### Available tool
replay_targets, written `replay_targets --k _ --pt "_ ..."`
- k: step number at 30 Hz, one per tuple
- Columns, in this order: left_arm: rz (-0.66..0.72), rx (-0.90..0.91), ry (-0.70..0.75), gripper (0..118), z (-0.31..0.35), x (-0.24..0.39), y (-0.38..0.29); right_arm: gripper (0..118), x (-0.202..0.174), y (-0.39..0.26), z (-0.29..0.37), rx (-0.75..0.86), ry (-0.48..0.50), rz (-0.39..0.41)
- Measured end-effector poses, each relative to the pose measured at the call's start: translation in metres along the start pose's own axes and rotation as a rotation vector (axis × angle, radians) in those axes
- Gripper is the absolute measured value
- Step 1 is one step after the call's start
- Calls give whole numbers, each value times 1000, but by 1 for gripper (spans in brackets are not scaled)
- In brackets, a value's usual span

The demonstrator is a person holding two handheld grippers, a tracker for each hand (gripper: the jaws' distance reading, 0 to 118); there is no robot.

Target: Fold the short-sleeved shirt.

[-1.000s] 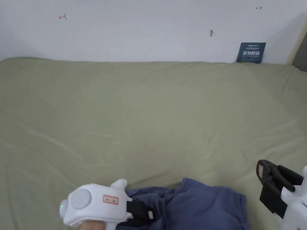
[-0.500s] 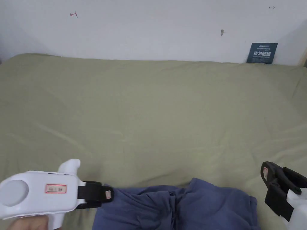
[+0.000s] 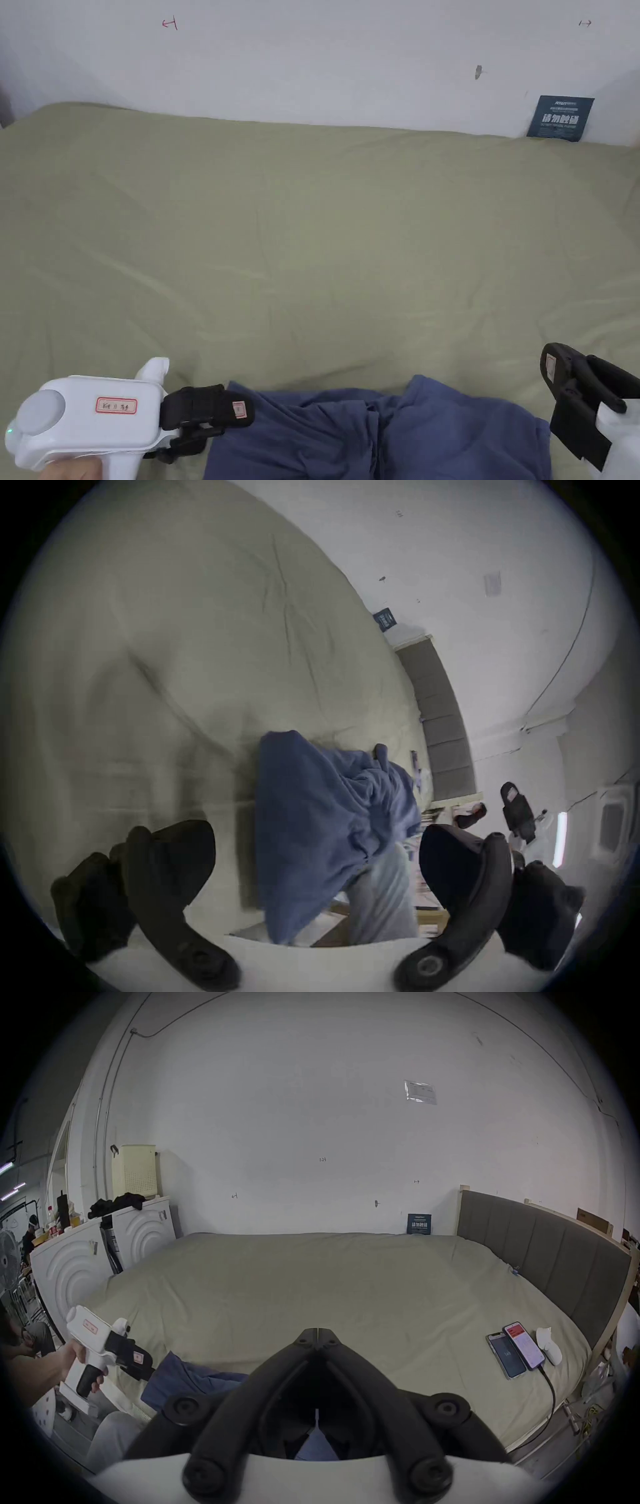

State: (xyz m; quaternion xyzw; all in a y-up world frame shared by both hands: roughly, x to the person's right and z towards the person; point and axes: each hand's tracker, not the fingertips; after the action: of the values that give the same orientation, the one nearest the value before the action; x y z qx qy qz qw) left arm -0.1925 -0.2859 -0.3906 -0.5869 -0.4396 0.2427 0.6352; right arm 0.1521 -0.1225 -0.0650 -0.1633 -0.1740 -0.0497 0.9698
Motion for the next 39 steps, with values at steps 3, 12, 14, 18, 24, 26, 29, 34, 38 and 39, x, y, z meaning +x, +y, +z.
replay_targets --k 3,12,14,18,24,26,29,34,38,39 --pt "24 -9 -125 116 -22 -5 2 1 0 0 -1 -8 -4 8" --pt "41 -50 -39 12 -37 -9 1 1 7 -1 3 -11 -8 6" --pt "27 -5 -12 12 -18 -1 1 1 9 2 5 0 -6 1" --pt "7 104 93 12 38 14 3 1 11 9 6 26 -1 2" --pt "-9 239 411 12 127 38 -3 1 9 21 7 105 -2 9" --pt "-54 224 513 12 123 61 -14 1 6 25 8 155 -36 19" --pt "-87 199 562 12 108 87 -17 1 3 31 11 209 -88 39" --pt "-217 141 679 12 62 146 -14 1 4 38 17 246 -129 65" --pt "-326 77 780 12 11 187 -16 1 10 38 22 252 -138 58" --pt "-346 73 790 12 -1 194 -18 1 12 37 22 249 -139 55"
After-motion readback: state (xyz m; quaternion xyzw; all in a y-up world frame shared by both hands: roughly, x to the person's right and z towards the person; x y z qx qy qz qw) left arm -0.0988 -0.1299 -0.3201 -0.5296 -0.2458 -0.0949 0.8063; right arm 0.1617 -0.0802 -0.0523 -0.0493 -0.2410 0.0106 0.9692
